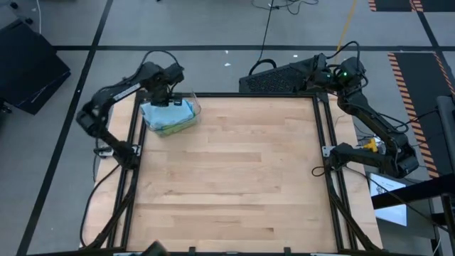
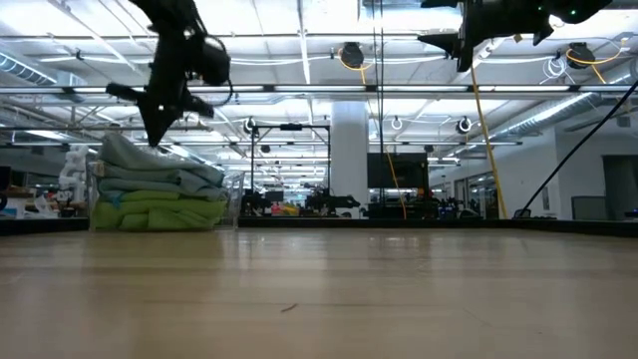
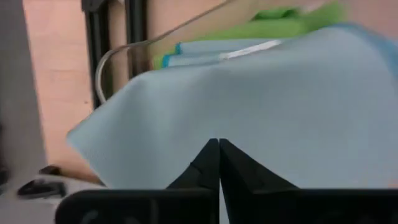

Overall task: Fold microfiber towels
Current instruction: Stack the folded blue microfiber cloth on top of the blue microfiber cloth on the transparent bin, then return to Home Position

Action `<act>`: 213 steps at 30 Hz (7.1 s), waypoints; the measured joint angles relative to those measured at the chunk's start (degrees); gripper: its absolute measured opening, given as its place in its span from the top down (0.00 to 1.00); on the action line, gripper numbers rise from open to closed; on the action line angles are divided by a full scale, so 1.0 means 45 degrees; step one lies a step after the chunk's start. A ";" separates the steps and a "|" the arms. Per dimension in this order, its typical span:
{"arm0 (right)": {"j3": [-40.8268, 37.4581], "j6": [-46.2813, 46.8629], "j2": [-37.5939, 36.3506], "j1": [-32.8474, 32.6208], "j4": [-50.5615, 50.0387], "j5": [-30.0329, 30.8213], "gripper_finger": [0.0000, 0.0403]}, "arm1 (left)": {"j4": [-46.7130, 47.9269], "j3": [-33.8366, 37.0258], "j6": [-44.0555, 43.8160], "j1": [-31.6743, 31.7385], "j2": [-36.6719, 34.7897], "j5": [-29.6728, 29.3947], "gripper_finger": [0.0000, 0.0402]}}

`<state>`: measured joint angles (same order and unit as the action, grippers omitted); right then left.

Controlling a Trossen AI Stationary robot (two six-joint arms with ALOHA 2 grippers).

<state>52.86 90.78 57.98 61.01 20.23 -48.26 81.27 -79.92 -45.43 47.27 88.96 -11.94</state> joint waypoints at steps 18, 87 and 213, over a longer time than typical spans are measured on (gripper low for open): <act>-0.0010 0.0000 -0.0389 0.0000 0.0010 0.0019 0.28 | -0.3894 0.0000 -0.0058 0.0158 0.4441 0.0764 0.97; -0.0010 -1.1195 -0.0301 -0.1613 0.0750 -0.1999 1.00 | -0.4205 -0.1530 0.5456 -0.1910 -0.6251 0.2003 0.94; -1.1500 -2.3904 -1.2854 -1.6475 -0.2326 1.3053 1.00 | -1.9665 1.5154 0.7965 -1.1848 -1.3553 -0.1380 1.00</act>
<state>1.11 -16.79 0.13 -13.13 9.76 10.47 -7.22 -11.73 -9.59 -6.04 27.97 -18.15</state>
